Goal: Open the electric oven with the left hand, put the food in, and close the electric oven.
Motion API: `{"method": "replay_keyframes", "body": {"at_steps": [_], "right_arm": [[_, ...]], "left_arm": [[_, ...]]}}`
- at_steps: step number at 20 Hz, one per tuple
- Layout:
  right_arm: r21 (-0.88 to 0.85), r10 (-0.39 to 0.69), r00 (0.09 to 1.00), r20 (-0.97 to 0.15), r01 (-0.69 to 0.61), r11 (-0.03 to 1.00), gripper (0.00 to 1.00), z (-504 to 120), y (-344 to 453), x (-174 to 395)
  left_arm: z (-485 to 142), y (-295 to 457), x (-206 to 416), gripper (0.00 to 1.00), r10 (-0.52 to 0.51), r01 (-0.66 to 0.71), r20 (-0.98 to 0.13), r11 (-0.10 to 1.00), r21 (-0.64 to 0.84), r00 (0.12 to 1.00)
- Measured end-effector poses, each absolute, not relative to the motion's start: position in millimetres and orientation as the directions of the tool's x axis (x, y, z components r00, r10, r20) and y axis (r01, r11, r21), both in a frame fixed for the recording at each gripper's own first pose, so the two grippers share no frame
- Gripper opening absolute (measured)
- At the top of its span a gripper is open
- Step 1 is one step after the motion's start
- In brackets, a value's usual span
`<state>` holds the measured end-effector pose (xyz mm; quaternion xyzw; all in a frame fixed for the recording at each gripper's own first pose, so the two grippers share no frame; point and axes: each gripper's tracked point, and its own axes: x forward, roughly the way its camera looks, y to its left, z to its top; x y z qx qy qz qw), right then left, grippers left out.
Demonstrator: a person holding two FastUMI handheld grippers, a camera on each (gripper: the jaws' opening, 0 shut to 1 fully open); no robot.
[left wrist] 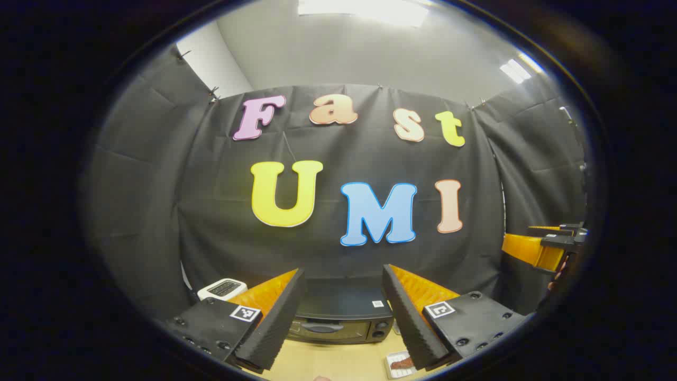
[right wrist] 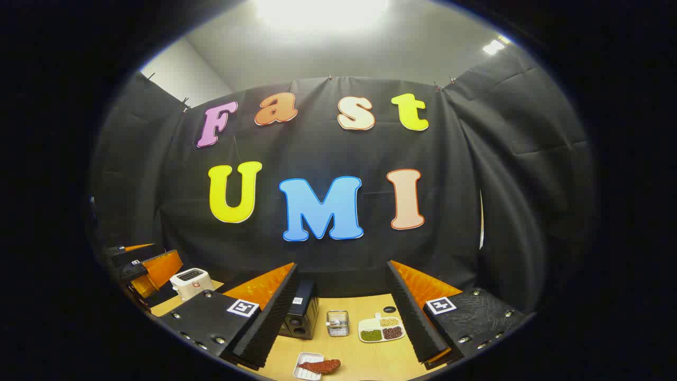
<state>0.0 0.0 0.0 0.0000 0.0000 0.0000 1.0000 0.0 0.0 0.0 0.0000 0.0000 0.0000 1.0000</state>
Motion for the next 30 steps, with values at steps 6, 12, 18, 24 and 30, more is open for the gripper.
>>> {"method": "replay_keyframes", "body": {"at_steps": [6,12,18,24,30], "right_arm": [[0.001,-0.003,1.0,0.001,0.003,1.0,0.99,-2,0,5],[-0.003,-0.002,1.0,0.007,0.002,1.0,0.99,-2,5,7],[-0.019,-0.009,1.0,-0.011,0.009,1.0,0.99,-10,6,5],[-0.036,-0.031,0.998,-0.051,0.029,0.999,0.99,-27,1,5],[-0.046,-0.069,0.991,-0.112,0.064,0.997,0.99,-49,-9,7]], "left_arm": [[2,3,3,0.92,0.002,-0.002,0.001,1.0,0.007,1.0],[2,7,6,0.97,-0.008,0.008,0.008,1.0,0.015,1.0],[-25,11,20,0.92,-0.024,0.025,-0.038,1.0,0.008,0.999],[-104,17,69,0.92,-0.083,0.082,-0.2,0.997,-0.01,0.976],[-211,29,131,0.93,-0.075,0.07,-0.387,0.997,-0.028,0.919]]}}
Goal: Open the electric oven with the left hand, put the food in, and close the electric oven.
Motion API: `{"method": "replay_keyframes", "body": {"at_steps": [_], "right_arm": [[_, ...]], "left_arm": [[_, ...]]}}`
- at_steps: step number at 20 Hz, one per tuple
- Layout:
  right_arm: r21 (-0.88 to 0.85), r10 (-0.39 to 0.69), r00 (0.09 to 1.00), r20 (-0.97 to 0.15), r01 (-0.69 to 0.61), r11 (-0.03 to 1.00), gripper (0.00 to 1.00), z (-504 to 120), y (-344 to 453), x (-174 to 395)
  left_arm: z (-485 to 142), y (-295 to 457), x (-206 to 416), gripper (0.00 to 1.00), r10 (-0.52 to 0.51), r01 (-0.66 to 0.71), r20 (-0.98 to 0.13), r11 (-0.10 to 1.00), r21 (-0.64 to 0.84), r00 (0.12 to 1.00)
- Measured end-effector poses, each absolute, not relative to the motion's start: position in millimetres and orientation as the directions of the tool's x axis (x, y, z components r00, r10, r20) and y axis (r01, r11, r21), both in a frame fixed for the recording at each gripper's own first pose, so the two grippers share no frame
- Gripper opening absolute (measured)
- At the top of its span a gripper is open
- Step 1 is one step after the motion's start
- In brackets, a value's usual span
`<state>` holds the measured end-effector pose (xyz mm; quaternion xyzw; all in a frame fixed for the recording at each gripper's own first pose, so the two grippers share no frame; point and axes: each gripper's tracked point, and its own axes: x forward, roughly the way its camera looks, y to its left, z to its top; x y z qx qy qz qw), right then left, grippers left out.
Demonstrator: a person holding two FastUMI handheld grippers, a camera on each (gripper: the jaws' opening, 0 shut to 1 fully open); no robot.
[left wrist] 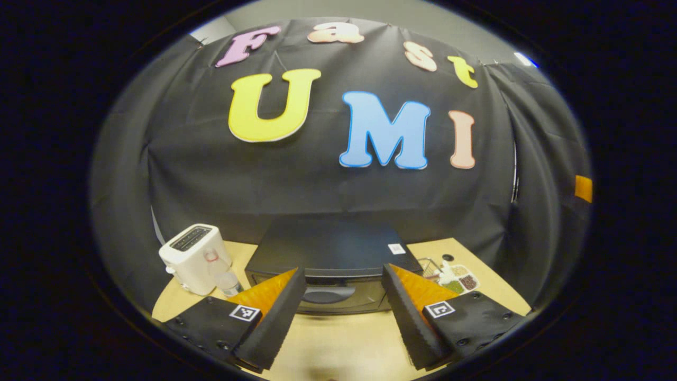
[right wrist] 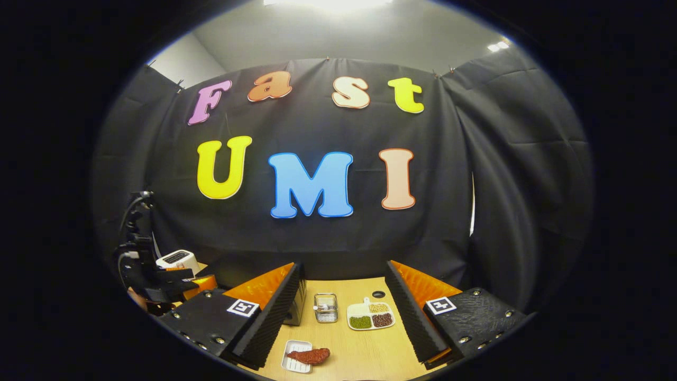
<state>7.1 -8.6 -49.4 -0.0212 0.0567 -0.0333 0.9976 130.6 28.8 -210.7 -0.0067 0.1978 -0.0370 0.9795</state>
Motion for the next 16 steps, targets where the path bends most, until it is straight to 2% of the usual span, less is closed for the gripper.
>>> {"method": "replay_keyframes", "body": {"at_steps": [1,2,6,8,10,11,12,14,15,16], "right_arm": [[-0.053,-0.077,0.99,-0.117,0.071,0.996,0.99,-51,-11,8],[-0.061,-0.085,0.989,-0.121,0.078,0.995,0.99,-53,-12,8],[-0.079,-0.118,0.984,-0.134,0.108,0.991,0.99,-55,-19,8],[-0.087,-0.136,0.981,-0.139,0.125,0.988,0.99,-55,-23,7],[-0.091,-0.152,0.978,-0.142,0.14,0.986,0.99,-55,-26,5],[-0.095,-0.16,0.977,-0.143,0.147,0.985,0.99,-54,-28,4],[-0.097,-0.167,0.976,-0.142,0.154,0.983,0.99,-54,-30,3],[-0.093,-0.177,0.974,-0.142,0.165,0.982,0.99,-53,-31,1],[-0.09,-0.177,0.974,-0.141,0.166,0.982,0.99,-51,-30,0],[-0.09,-0.177,0.974,-0.138,0.166,0.982,0.99,-51,-29,-1]], "left_arm": [[-224,32,140,0.97,-0.072,0.071,-0.41,0.997,-0.018,0.909],[-238,32,149,0.92,-0.073,0.071,-0.431,0.997,-0.02,0.9],[-285,40,184,1.0,-0.069,0.066,-0.497,0.998,-0.025,0.865],[-301,45,195,1.0,-0.055,0.045,-0.524,0.999,-0.031,0.85],[-307,49,204,1.0,-0.033,0.043,-0.521,0.999,0.007,0.853],[-311,50,202,0.92,-0.02,0.042,-0.535,0.999,0.029,0.845],[-309,50,204,1.0,-0.011,0.045,-0.525,0.998,0.052,0.851],[-311,48,203,0.97,-0.005,0.033,-0.522,0.998,0.045,0.853],[-312,48,199,1.0,-0.004,0.022,-0.528,0.999,0.027,0.849],[-313,49,194,0.97,-0.007,0.025,-0.533,0.999,0.027,0.846]]}}
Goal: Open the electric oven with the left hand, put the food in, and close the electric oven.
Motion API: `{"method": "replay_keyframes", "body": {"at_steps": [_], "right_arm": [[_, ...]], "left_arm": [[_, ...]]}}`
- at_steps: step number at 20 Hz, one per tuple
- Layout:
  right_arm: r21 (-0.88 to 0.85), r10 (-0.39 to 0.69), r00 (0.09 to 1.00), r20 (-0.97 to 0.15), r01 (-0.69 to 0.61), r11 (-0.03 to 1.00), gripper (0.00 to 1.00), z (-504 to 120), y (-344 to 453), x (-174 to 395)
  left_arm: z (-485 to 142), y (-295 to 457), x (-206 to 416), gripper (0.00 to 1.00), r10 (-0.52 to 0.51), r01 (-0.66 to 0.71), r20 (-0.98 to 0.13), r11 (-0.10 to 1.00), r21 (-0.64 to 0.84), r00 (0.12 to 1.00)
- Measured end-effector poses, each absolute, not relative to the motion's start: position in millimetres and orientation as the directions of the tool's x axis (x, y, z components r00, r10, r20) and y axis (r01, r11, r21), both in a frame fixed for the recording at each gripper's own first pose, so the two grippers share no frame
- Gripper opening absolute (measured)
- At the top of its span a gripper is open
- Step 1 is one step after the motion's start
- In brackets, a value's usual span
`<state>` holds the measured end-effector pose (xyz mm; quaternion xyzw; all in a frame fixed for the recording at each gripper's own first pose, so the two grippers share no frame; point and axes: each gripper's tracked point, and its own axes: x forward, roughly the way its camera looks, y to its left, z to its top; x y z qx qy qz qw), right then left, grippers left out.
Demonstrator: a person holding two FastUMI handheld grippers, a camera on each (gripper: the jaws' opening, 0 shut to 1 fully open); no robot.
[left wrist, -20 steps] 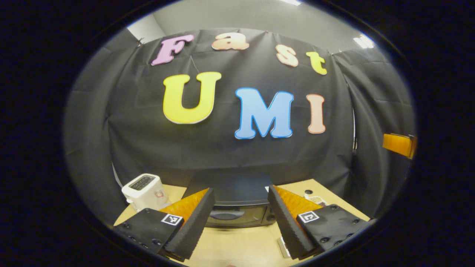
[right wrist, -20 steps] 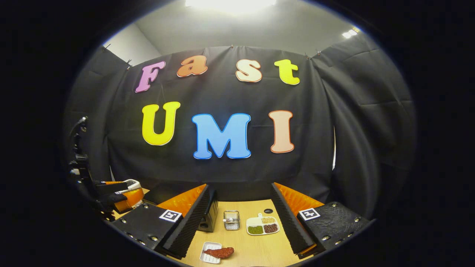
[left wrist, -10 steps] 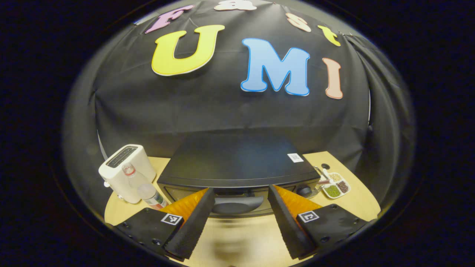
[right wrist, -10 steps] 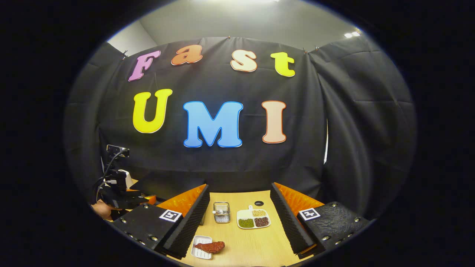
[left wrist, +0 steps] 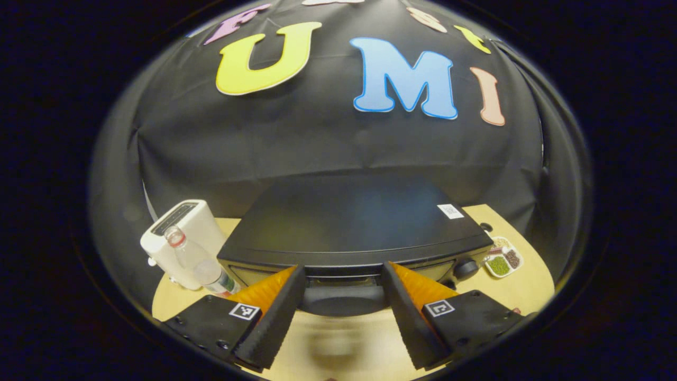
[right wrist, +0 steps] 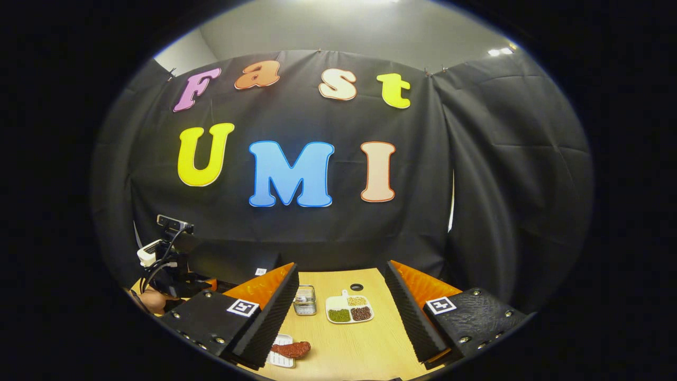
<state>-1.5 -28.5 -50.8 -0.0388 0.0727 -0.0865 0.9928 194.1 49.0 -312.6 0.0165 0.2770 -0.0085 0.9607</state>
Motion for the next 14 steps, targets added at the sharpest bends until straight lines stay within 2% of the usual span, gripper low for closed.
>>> {"method": "replay_keyframes", "body": {"at_steps": [3,8,9,10,11,12,14], "right_arm": [[-0.086,-0.161,0.978,-0.131,0.151,0.985,0.99,-50,-21,-3],[-0.076,-0.121,0.983,-0.14,0.112,0.991,0.99,-55,-4,-5],[-0.08,-0.118,0.983,-0.139,0.107,0.991,0.94,-53,-1,-5],[-0.086,-0.115,0.984,-0.139,0.104,0.991,0.99,-54,0,-6],[-0.091,-0.115,0.984,-0.138,0.103,0.991,0.99,-53,2,-8],[-0.095,-0.116,0.984,-0.138,0.103,0.99,0.99,-53,3,-9],[-0.102,-0.126,0.982,-0.14,0.113,0.988,0.99,-55,3,-14]], "left_arm": [[-316,48,172,1.0,-0.019,0.045,-0.542,0.998,0.036,0.84],[-343,47,120,0.99,-0.033,0.062,-0.59,0.998,0.029,0.806],[-350,47,110,0.97,-0.033,0.063,-0.606,0.998,0.029,0.795],[-360,47,97,0.97,-0.037,0.067,-0.626,0.997,0.024,0.779],[-370,47,89,1.0,-0.047,0.077,-0.641,0.997,0.019,0.766],[-382,47,80,0.96,-0.059,0.086,-0.663,0.996,0.007,0.746],[-403,49,66,0.97,-0.072,0.072,-0.71,0.997,-0.031,0.7]]}}
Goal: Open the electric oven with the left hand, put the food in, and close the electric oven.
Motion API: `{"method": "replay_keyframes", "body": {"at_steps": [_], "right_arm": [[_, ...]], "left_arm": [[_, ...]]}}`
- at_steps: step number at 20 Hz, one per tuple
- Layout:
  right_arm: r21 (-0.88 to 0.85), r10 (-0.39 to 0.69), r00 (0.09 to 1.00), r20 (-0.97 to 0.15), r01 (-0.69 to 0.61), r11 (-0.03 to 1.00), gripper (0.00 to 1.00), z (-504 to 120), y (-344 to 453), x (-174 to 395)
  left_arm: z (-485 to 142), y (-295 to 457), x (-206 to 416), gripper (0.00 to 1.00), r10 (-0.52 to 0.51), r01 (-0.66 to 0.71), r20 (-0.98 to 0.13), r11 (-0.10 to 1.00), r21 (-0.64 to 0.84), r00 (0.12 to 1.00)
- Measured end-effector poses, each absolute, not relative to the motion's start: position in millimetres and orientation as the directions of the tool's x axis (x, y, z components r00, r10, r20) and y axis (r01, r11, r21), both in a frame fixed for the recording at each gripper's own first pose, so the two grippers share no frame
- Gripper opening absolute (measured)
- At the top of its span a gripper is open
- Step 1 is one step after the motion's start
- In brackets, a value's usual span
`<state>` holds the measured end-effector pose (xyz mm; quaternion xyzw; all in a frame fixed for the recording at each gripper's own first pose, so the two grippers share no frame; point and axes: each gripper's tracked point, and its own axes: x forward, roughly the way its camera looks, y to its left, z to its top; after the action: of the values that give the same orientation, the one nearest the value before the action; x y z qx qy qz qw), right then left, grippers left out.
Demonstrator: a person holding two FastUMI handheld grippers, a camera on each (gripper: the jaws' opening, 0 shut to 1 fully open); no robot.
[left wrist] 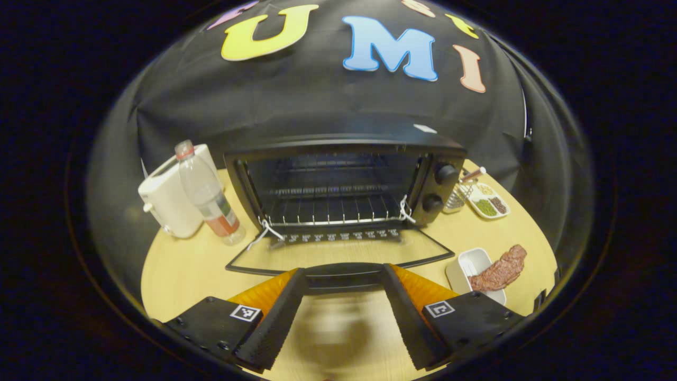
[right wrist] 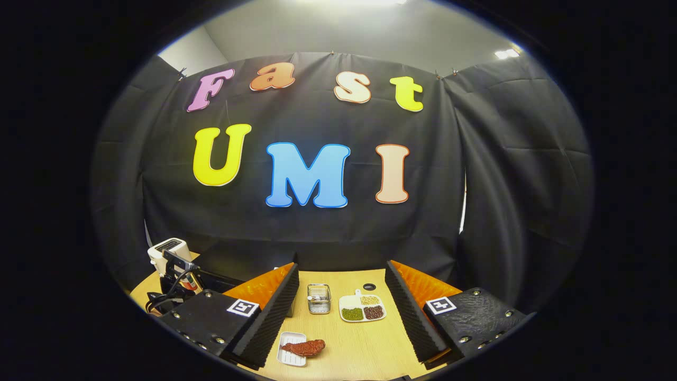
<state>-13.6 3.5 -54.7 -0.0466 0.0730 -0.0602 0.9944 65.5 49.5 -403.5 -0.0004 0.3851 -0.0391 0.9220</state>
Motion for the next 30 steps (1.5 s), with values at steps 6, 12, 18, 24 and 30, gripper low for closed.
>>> {"method": "replay_keyframes", "body": {"at_steps": [6,12,18,24,30], "right_arm": [[-0.115,-0.173,0.971,-0.167,0.155,0.981,0.99,-67,7,-28],[0.054,-0.112,0.938,-0.327,0.137,0.989,0.99,-129,10,-31],[0.251,0.075,0.855,-0.513,0.067,0.966,1.0,-222,-3,-18],[0.465,0.309,0.723,-0.618,0.019,0.885,0.97,-321,8,3],[0.599,0.477,0.596,-0.646,0.008,0.801,0.96,-393,26,13]], "left_arm": [[-392,73,66,1.0,-0.062,0.042,-0.69,0.998,-0.046,0.721],[-252,67,70,1.0,-0.11,0.1,-0.453,0.994,-0.046,0.885],[-105,64,54,1.0,-0.067,0.064,-0.189,0.998,-0.025,0.98],[-19,70,36,1.0,0.05,-0.05,-0.048,0.999,0.007,0.998],[-38,58,16,1.0,0.114,-0.114,-0.111,0.993,0.011,0.987]]}}
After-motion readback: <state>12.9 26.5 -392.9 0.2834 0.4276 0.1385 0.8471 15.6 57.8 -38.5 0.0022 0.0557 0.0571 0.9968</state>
